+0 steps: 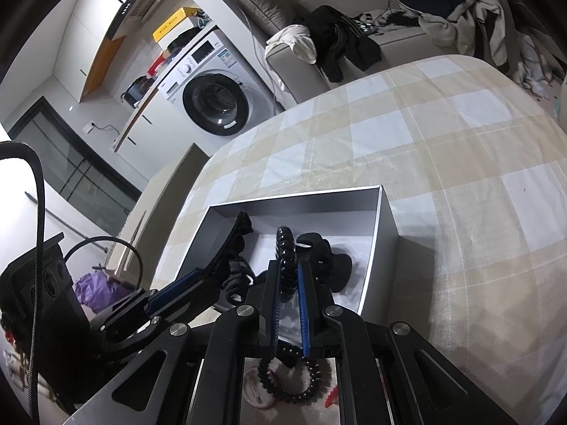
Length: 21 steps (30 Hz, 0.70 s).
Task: Organize jewelry
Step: 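Carry the hair tie and claw clip over the silver box with both grippers, then lower the hair tie into the box with the right gripper while the left holds the clip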
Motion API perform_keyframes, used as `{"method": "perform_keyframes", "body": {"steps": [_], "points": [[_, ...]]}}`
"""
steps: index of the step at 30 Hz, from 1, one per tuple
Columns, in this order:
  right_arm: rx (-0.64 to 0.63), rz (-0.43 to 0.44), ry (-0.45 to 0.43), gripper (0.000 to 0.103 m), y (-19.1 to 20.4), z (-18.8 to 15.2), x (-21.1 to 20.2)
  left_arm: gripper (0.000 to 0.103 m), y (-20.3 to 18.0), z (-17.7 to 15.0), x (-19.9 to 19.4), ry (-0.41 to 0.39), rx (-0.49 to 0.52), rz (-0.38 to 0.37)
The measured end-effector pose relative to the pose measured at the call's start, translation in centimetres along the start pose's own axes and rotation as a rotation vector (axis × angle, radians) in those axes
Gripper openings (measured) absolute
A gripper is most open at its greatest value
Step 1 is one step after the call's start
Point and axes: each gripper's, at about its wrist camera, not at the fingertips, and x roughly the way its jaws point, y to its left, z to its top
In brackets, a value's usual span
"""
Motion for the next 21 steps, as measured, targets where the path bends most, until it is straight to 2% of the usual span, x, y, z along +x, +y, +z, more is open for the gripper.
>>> {"method": "perform_keyframes", "body": {"steps": [21], "points": [[-0.024, -0.012, 0.011, 0.010, 0.49, 0.01, 0.51, 0.013, -0.09, -0.24, 0.32, 0.011, 0.002, 0.005]]}}
